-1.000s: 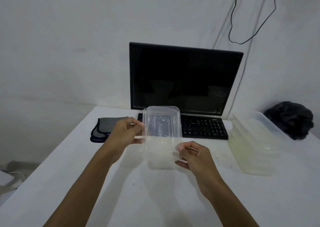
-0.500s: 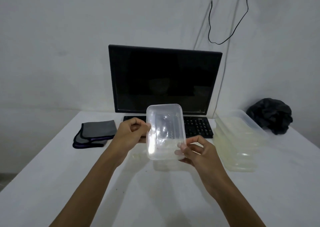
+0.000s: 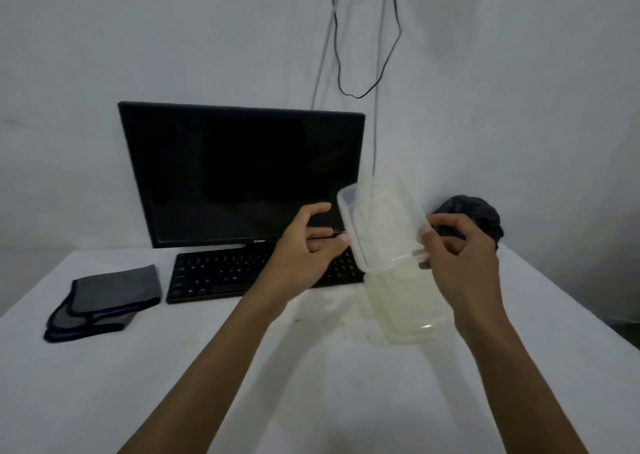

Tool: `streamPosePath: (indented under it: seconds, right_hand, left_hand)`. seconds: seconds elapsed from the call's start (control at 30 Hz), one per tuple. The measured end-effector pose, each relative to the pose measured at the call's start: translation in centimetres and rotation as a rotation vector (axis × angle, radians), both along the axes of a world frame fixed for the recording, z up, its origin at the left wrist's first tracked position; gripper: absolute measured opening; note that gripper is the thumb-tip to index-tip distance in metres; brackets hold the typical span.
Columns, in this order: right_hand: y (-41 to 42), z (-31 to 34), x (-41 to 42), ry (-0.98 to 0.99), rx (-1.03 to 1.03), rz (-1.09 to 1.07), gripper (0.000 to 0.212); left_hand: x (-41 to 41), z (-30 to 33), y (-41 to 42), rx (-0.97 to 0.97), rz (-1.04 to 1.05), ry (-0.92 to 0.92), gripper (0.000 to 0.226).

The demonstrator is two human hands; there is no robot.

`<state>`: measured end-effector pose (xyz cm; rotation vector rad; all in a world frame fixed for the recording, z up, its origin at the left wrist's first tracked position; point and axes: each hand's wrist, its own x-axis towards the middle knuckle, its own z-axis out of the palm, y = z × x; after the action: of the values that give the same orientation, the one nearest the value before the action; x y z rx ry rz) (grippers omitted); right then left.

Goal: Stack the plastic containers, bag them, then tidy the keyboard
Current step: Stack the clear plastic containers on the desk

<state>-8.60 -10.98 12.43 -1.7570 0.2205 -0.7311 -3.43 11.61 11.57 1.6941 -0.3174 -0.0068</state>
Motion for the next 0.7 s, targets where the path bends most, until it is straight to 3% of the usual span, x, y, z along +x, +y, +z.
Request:
streamPosePath:
  seconds: [0.13,0.27,0.5,0.7]
  right_hand:
    - [-3.5,-0.8,0.8,0.056,-0.088,-0.131,0.007]
    - [-5.3,-2.6,1.5,0.127,-0.157,-0.151,0.011]
    - [-6.8,-4.6,2.3,0.086,-0.147,-0.103,0.027]
    - [-11.5,-4.7,5.3,0.128,0.037,-0.167,0.037]
  left_hand:
    - [0.8,-0.5,-5.3,0.307,-0.055,-0.221,0.051]
    - [1.3,-1.5,-9.1,0.550,-0.065,-0.235,0.042]
    - [2.0,-0.8,-10.3,0.684,0.009,-0.334,0.037]
    - [4.2,1.3,-11.5,0.767,-0.017,-0.431,0.037]
